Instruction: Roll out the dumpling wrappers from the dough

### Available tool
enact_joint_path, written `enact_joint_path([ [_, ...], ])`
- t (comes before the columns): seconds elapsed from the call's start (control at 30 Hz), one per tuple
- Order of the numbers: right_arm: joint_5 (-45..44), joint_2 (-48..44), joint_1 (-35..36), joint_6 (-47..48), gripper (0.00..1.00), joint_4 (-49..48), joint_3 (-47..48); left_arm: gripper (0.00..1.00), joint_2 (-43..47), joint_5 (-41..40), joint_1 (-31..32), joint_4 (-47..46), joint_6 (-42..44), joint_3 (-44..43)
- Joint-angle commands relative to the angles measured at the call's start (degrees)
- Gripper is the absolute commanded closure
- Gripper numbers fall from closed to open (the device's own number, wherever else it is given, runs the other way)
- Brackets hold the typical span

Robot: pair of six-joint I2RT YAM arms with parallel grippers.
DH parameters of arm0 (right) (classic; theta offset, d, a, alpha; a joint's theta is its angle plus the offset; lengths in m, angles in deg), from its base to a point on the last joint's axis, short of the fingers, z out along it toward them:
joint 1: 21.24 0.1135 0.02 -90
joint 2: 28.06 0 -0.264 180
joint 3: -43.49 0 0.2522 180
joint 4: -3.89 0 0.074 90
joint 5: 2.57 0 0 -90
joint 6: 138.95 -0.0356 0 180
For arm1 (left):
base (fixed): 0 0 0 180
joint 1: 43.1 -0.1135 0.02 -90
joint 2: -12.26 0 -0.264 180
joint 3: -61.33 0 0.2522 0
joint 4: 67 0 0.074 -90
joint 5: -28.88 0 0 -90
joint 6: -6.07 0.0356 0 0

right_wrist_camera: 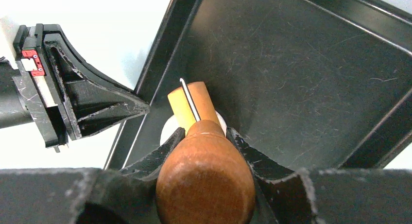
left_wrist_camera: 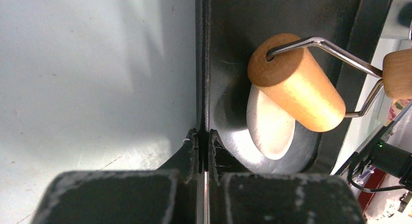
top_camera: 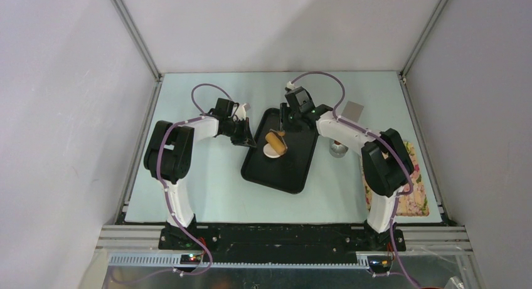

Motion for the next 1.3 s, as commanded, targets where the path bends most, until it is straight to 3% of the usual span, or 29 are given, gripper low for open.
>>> enact_joint_path([
  [0.0,-12.3,0.6,0.4,5.3,1.00,5.9,-2.8,1.00,-2.1,-2.0,-0.6,5.6,0.7,1.6],
  [0.37,-17.9,-5.6,-1.4,9.9,1.00,5.3,-4.2,1.00,-2.1,-1.8,-0.8,5.6,0.5,1.6],
  [0.6,-5.8,-11.6,-0.6,12.7,1.00,-0.3,0.0,1.00,-2.7,-1.3,-0.8,5.6,0.5,1.3],
  [0.73,1.3,-8.4,1.8,11.0,1.00,0.8,5.4,1.00,-2.9,-0.9,-0.8,5.6,0.4,1.2],
  [1.0,6.3,1.1,4.5,6.1,1.00,2.3,9.8,1.00,-3.0,-0.5,-1.1,5.6,0.3,1.1],
  [1.27,7.1,2.6,5.5,4.8,1.00,2.4,1.7,1.00,-3.0,-0.6,-1.2,5.6,0.2,1.0],
])
